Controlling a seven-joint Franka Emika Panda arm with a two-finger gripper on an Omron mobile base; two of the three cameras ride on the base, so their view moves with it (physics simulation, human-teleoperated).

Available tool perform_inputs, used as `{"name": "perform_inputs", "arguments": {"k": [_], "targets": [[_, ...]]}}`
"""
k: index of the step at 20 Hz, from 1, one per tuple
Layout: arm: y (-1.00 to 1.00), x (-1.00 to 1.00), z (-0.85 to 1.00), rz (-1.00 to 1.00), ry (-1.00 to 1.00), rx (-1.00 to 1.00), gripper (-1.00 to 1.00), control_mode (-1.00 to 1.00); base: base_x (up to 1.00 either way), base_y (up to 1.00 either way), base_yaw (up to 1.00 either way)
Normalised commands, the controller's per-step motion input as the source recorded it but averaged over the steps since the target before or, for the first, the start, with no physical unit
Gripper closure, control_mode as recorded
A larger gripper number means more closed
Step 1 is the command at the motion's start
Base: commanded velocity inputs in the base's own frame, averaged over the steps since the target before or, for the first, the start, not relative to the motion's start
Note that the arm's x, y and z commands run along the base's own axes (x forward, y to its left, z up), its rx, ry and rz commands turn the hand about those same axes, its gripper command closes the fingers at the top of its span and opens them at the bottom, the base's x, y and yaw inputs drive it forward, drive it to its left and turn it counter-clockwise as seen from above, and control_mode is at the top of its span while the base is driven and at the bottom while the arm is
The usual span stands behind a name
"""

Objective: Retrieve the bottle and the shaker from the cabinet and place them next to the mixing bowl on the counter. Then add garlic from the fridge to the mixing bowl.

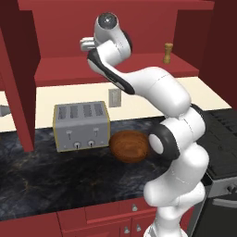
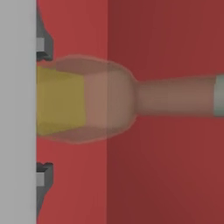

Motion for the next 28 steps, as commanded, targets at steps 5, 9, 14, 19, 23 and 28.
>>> {"name": "perform_inputs", "arguments": {"k": [5,9,14,19,23,28], "targets": [[0.1,0.17,0.0,0.0,-0.04,0.0,1.0,-1.0,0.0,0.0,0.0],[0.03,-0.04,0.01,0.0,-0.07,0.0,1.0,-1.0,0.0,0.0,0.0],[-0.03,-0.9,0.02,-0.11,-0.08,0.03,1.0,-1.0,0.0,0.0,0.0],[-0.32,-1.0,-0.16,-0.26,-0.01,0.02,1.0,-1.0,0.0,0.0,0.0],[-0.27,-1.0,-0.13,-0.26,-0.06,0.01,1.0,-1.0,0.0,0.0,0.0],[0.02,-1.0,-0.13,-0.17,-0.13,0.0,1.0,-1.0,0.0,0.0,0.0]]}}
